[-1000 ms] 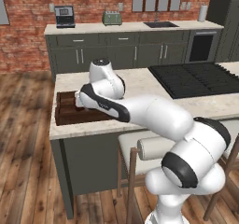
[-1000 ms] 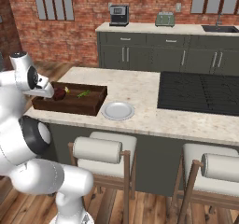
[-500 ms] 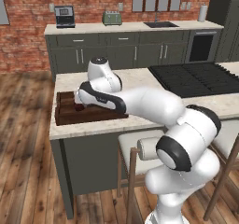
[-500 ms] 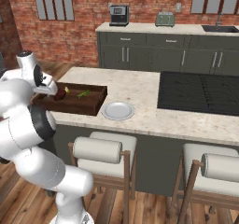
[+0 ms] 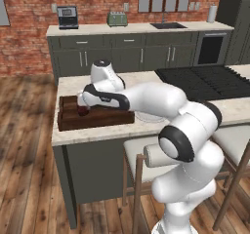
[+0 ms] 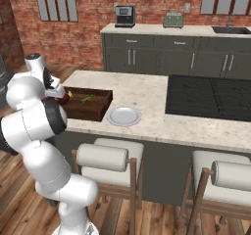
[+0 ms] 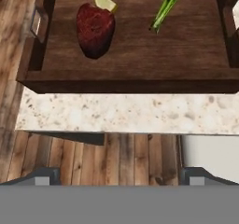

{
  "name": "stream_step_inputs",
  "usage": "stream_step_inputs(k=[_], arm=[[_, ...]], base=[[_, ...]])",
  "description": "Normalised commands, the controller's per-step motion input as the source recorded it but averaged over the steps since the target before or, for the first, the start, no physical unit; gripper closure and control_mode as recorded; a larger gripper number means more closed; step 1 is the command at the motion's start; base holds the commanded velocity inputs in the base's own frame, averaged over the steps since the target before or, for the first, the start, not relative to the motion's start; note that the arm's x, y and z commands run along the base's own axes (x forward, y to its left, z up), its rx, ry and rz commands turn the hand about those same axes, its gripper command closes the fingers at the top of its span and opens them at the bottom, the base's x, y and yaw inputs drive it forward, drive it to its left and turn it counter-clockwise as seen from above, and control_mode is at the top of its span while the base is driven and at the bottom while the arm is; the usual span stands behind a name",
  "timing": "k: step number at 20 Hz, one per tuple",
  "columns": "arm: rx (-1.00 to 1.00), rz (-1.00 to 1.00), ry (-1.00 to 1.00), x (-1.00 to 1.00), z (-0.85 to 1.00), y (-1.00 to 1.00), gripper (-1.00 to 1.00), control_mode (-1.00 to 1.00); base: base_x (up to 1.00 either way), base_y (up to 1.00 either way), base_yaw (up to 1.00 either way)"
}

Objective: Create a steak meal by picking up the steak and asparagus from the tray and placing them on the plate. Leave the lemon wedge on the tray.

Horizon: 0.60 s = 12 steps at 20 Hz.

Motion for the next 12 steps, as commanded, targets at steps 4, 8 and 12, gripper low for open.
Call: stream_step_inputs(k=[4,8,12], arm=[[0.0,0.0,0.0,0.3,-0.24,0.19,-1.0,-1.0],[0.0,0.0,0.0,0.31,-0.27,0.16,-1.0,-1.0],[0.0,0.0,0.0,0.34,-0.24,0.07,-1.0,-1.0]], base=[[0.0,0.0,0.0],[0.0,0.0,0.0],[0.0,0.0,0.0]])
